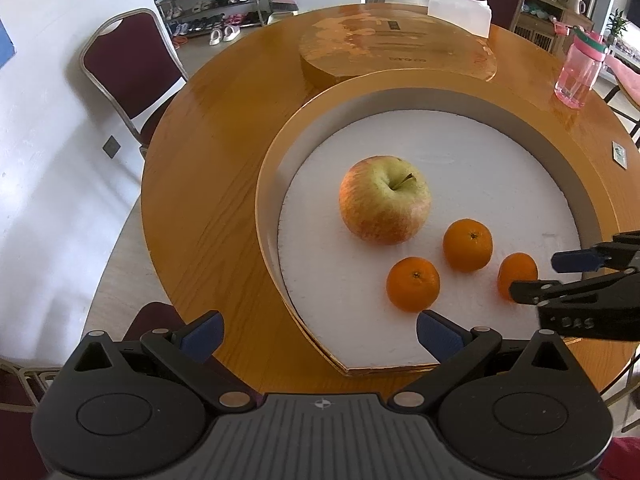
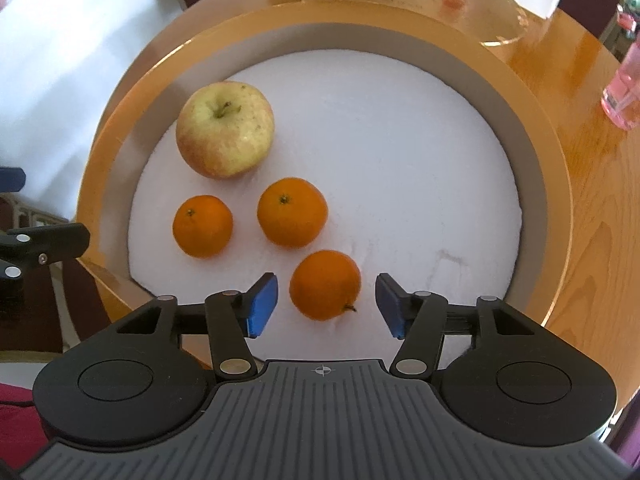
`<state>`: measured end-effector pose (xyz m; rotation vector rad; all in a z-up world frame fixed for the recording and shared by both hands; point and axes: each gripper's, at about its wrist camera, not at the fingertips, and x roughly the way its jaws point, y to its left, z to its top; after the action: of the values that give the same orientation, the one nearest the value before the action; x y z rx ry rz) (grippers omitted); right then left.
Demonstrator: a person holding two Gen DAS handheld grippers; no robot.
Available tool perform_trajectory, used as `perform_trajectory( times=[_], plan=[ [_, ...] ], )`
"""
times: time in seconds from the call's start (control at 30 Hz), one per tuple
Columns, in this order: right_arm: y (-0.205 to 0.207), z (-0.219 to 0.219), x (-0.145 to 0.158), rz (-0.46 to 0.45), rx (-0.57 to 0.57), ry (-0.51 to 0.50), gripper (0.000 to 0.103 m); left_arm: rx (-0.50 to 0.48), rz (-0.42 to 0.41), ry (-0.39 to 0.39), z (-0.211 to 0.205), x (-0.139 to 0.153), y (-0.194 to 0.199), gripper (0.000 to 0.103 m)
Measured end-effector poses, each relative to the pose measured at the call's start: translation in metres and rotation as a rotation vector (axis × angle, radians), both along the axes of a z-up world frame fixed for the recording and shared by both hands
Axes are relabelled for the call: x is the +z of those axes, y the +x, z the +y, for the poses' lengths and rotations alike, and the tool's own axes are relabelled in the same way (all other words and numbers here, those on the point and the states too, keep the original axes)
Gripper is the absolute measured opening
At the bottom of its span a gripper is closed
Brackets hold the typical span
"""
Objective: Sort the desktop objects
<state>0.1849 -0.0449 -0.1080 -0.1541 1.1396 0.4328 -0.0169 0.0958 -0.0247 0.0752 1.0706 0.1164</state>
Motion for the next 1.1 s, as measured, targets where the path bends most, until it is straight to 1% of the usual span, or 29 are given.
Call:
perform_trajectory(
  times=[0.13,0.23,0.33,0.43,0.53,0.6,0.63,0.7,0.73,0.77,0.8,0.87,0.9,0.97,1.0,1.03,1.07,1.1],
  plan=[
    [-0.001,-0.016,0.013,-0.008,-0.066,0.044,0.064,0.0,-0.001,-0.015,0.006,0.001,0.001,0.102],
    [-0.002,-0.031,0.029,-0.04,-0.126,0.06,0.065,0.002,-0.008,-0.03,0.014,0.002,0.002,0.102],
    [-0.003,-0.048,0.052,-0.086,-0.169,0.054,0.065,0.003,-0.023,-0.046,0.025,0.005,0.005,0.102],
    [-0.003,-0.068,0.084,-0.141,-0.199,0.015,0.065,0.005,-0.051,-0.059,0.035,0.013,0.012,0.102],
    [-0.008,-0.093,0.126,-0.212,-0.265,-0.01,0.066,-0.007,-0.091,-0.089,0.041,0.027,0.02,0.102],
    [-0.014,-0.109,0.159,-0.259,-0.315,-0.002,0.07,-0.032,-0.121,-0.099,0.041,0.037,0.027,0.102],
    [-0.017,-0.117,0.173,-0.271,-0.334,0.017,0.073,-0.046,-0.136,-0.101,0.04,0.043,0.03,0.102],
    [-0.022,-0.126,0.199,-0.286,-0.345,0.059,0.073,-0.06,-0.193,-0.103,0.034,0.056,0.037,0.102],
    [-0.024,-0.126,0.211,-0.321,-0.337,0.068,0.073,-0.059,-0.244,-0.118,0.029,0.061,0.038,0.102],
    [-0.026,-0.126,0.222,-0.363,-0.326,0.073,0.073,-0.073,-0.316,-0.142,0.023,0.064,0.039,0.102],
    [-0.029,-0.124,0.23,-0.406,-0.31,0.074,0.077,-0.088,-0.384,-0.162,0.016,0.066,0.039,0.102],
    [-0.028,-0.116,0.227,-0.461,-0.314,0.047,0.082,-0.114,-0.459,-0.154,-0.002,0.059,0.039,0.102],
    [-0.027,-0.112,0.225,-0.487,-0.319,0.032,0.081,-0.111,-0.49,-0.159,-0.011,0.055,0.034,0.102],
    [-0.026,-0.101,0.205,-0.528,-0.31,-0.03,0.081,-0.147,-0.54,-0.18,-0.029,0.044,0.016,0.102],
    [-0.026,-0.095,0.192,-0.541,-0.294,-0.062,0.079,-0.176,-0.557,-0.181,-0.038,0.037,0.004,0.102],
    [-0.028,-0.092,0.177,-0.551,-0.281,-0.083,0.078,-0.208,-0.544,-0.172,-0.047,0.03,-0.007,0.102],
    [-0.029,-0.09,0.163,-0.559,-0.27,-0.101,0.077,-0.239,-0.514,-0.181,-0.054,0.021,-0.011,0.102],
    [-0.029,-0.088,0.146,-0.547,-0.268,-0.128,0.076,-0.271,-0.484,-0.19,-0.062,0.013,-0.015,0.102]
  ],
)
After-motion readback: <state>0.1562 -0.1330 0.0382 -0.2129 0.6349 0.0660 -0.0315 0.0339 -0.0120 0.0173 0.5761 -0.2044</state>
